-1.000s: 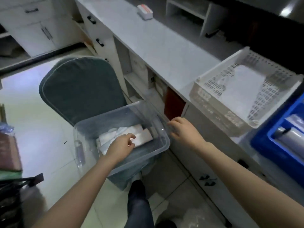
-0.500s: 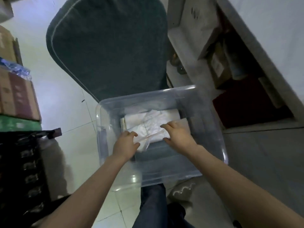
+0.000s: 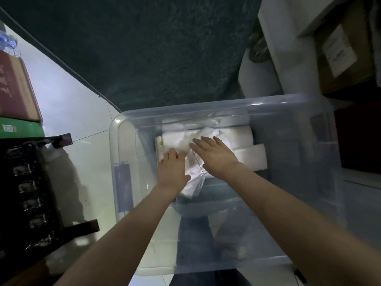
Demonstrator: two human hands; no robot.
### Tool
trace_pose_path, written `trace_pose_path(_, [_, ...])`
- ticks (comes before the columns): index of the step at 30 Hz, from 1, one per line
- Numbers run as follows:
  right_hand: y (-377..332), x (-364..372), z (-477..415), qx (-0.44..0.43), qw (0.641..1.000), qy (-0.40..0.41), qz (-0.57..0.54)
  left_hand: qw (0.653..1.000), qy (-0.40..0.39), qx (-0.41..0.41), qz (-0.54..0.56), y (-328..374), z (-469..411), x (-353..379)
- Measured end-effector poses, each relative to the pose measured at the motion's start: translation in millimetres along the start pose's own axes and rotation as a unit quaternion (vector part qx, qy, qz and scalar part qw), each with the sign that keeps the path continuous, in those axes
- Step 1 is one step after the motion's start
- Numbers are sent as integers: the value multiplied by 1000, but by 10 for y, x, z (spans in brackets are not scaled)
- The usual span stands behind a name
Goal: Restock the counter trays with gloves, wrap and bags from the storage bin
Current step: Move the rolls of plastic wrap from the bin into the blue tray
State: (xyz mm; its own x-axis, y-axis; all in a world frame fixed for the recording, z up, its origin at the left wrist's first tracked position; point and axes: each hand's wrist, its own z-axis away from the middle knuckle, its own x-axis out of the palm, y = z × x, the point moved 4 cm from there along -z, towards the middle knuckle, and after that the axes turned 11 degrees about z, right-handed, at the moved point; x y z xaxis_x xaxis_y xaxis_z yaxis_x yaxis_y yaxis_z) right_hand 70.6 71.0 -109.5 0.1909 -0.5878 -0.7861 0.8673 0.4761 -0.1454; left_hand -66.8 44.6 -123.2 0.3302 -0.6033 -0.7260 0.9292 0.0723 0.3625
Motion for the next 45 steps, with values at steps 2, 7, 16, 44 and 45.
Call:
trace_pose_path(2, [-1, 60, -13, -12, 999, -30, 4, 1000, -10, 2, 20, 7, 4, 28])
trace_pose_path(7, [89, 190, 16, 2, 997, -7, 77, 997, -29, 15, 76, 52, 60, 123])
trace_pose_path(16, [155, 368, 142, 26, 993, 78, 86, 991, -26, -4, 128, 208, -57, 237])
trace_pose_path(44, [392, -1491, 3964, 292, 889, 351, 26, 854, 110, 502, -83, 3025, 2180, -1837])
trace_pose_path(45, [374, -1577, 4234, 298, 882, 364, 38, 840, 122, 521, -87, 3204, 2390, -1913])
